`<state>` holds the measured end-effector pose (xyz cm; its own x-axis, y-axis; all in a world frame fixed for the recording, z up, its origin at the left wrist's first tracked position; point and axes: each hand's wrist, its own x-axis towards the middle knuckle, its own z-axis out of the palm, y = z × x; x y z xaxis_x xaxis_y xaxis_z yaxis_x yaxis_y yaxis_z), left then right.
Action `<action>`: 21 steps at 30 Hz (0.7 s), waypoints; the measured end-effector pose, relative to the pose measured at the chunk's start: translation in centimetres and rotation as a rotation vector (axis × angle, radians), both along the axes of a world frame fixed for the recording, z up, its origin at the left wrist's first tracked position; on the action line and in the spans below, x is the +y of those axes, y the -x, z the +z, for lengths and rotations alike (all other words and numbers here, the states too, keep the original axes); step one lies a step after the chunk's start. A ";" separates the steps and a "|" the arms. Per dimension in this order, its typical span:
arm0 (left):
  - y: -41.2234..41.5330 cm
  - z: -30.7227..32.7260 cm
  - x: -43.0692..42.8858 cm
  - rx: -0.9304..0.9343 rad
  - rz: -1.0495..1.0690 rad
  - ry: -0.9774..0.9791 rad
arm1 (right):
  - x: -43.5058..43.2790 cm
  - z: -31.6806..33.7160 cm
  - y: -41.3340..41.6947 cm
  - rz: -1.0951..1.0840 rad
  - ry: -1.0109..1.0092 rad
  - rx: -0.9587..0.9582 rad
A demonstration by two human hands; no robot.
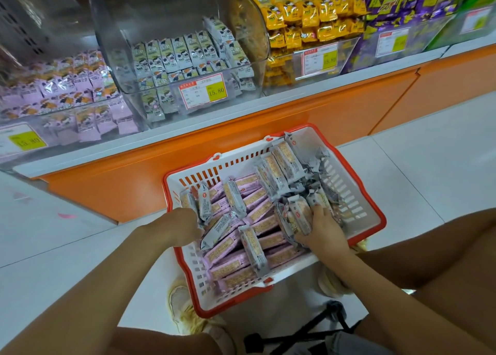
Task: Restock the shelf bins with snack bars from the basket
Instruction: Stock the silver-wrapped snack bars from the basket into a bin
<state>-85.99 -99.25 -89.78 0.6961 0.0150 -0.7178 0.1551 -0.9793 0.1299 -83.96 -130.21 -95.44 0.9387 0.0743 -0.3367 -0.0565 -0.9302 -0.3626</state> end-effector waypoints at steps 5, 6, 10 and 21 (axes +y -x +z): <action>0.1 0.2 -0.5 -0.002 -0.025 -0.011 | 1.3 0.7 -0.4 0.080 0.190 0.015; 0.1 0.4 -0.6 -0.002 -0.024 -0.008 | 1.6 0.8 -0.4 0.078 0.188 0.008; 0.2 0.9 -0.5 0.016 0.014 0.026 | 2.4 1.0 0.0 0.017 0.030 0.075; -0.8 7.2 -4.3 -0.219 0.609 0.906 | 7.6 10.2 -0.4 0.020 -0.977 0.533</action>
<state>-85.21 -103.57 -82.58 0.8639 -0.0702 -0.4988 0.4635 -0.2765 0.8418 -83.58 -122.65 -85.27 0.6869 0.5412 -0.4850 -0.4112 -0.2609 -0.8734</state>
